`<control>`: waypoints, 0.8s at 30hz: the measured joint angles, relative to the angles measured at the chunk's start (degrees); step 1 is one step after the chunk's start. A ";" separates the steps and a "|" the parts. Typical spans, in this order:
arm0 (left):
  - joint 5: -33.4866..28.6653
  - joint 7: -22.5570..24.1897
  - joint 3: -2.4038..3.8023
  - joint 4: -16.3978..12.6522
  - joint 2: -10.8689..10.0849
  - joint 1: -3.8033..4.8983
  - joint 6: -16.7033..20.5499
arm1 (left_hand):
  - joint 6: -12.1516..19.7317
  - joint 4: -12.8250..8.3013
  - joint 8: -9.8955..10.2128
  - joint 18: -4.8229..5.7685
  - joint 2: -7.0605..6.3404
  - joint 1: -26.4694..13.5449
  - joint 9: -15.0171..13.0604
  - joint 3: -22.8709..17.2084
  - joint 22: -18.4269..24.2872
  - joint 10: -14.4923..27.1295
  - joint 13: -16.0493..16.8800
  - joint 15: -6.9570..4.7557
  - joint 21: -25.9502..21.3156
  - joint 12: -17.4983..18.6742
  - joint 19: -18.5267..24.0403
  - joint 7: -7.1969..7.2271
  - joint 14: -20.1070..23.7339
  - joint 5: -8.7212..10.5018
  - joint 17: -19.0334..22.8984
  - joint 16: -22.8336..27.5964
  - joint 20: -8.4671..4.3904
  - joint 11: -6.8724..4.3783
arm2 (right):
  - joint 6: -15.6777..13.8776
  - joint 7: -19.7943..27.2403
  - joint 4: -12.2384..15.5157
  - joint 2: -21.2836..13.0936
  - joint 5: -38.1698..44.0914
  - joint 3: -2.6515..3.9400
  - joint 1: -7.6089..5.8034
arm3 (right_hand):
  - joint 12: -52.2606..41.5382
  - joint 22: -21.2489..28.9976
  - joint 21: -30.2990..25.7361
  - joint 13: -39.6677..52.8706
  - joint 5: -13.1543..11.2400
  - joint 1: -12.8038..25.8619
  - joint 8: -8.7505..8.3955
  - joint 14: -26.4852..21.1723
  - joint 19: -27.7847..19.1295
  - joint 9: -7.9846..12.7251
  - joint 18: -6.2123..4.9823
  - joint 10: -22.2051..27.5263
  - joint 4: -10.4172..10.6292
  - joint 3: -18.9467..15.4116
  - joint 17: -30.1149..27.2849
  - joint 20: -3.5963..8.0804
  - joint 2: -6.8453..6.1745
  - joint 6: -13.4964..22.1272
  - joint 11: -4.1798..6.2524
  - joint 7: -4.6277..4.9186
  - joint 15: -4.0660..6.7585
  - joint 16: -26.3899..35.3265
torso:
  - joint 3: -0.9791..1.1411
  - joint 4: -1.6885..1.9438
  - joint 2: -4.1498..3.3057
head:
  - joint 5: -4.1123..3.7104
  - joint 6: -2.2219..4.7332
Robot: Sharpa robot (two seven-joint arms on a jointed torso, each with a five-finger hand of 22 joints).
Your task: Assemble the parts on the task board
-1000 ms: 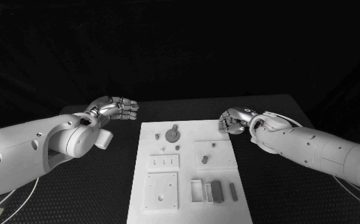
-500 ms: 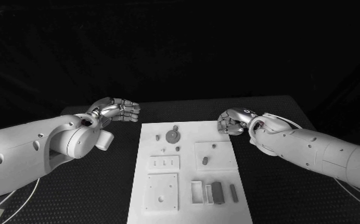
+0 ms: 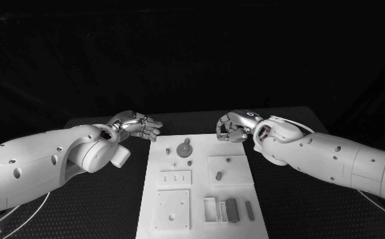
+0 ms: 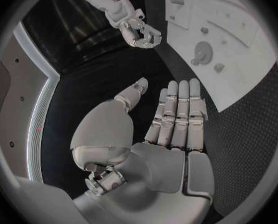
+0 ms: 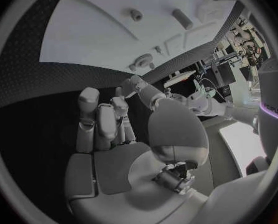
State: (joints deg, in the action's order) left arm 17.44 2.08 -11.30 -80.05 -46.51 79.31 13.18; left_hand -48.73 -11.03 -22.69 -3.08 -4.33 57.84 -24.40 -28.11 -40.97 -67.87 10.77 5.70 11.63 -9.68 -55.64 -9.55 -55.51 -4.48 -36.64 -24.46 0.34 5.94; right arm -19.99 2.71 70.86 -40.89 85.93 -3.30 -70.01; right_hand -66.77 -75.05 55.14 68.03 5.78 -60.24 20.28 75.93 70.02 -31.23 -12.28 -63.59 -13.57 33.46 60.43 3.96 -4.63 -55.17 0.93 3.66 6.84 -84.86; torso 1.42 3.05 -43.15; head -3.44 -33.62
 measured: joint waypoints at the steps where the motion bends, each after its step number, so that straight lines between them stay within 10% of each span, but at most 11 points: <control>1: 0.57 -0.76 -0.02 -0.28 0.36 0.00 -0.17 | -0.32 0.00 0.00 0.01 0.00 0.00 0.16 0.00 -0.28 -0.52 0.56 -0.30 0.42 -0.28 -0.64 0.16 -0.67 0.00 -0.53 -0.38 -0.28 -0.37 | 0.21 -0.62 1.06 0.06 0.34 0.01 -0.18 | 0.00 0.00 0.00 0.00 0.00 0.00 -0.05 0.00 0.00 -0.01 0.00 0.00 0.15 0.15 0.00 0.00 0.00 -0.02 0.00 -0.01 0.00 0.00 | -0.03 -0.11 0.15 | 0.14 0.02; 16: 3.01 -7.86 -0.30 -2.73 4.70 -0.16 -0.83 | -0.61 4.03 1.38 0.13 -1.94 -7.13 1.19 2.60 -1.12 -1.13 3.83 -0.70 0.63 -0.01 -1.32 0.05 -1.11 1.43 -3.42 -0.02 -0.95 -0.53 | 2.38 -5.58 6.42 3.78 2.87 0.00 -0.31 | 0.22 0.00 0.00 -0.34 -0.01 0.29 -0.49 0.00 0.32 -0.06 -0.01 0.00 0.62 0.30 -0.17 0.12 -0.29 -0.23 0.00 -0.19 -0.01 0.22 | -0.48 -0.76 2.27 | 2.29 -0.01; 24: 3.27 -10.82 -0.43 -3.80 6.01 -0.37 -1.23 | -0.61 1.90 1.44 0.43 0.02 -9.40 1.31 6.79 -1.30 -1.13 5.18 -0.70 0.18 0.38 -1.18 0.05 -1.11 1.43 -4.57 0.57 -1.09 -0.53 | 2.66 -6.76 8.10 4.48 3.20 0.00 -0.31 | 0.24 0.00 0.00 -0.39 -0.01 0.29 -0.66 0.00 0.33 -0.08 -0.01 0.00 0.62 0.30 -0.31 0.11 -0.29 -0.23 -0.01 -0.18 -0.01 0.23 | -0.59 -1.00 2.79 | 2.91 -0.29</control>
State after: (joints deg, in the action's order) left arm 20.70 -8.74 -11.73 -83.85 -40.50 78.95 11.94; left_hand -49.34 -9.13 -21.26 -2.64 -4.31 48.44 -23.09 -21.32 -42.27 -69.01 15.95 5.00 11.81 -9.30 -56.82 -9.50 -56.62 -3.05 -41.21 -23.89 -0.74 5.41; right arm -17.32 -4.06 78.95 -36.42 89.13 -3.30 -70.32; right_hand -66.54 -75.05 55.14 67.64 5.77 -59.95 19.62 75.93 70.34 -31.31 -12.29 -63.59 -12.95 33.76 60.13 4.07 -4.92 -55.40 0.93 3.49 6.83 -84.64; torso 0.83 2.05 -40.36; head -0.54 -33.91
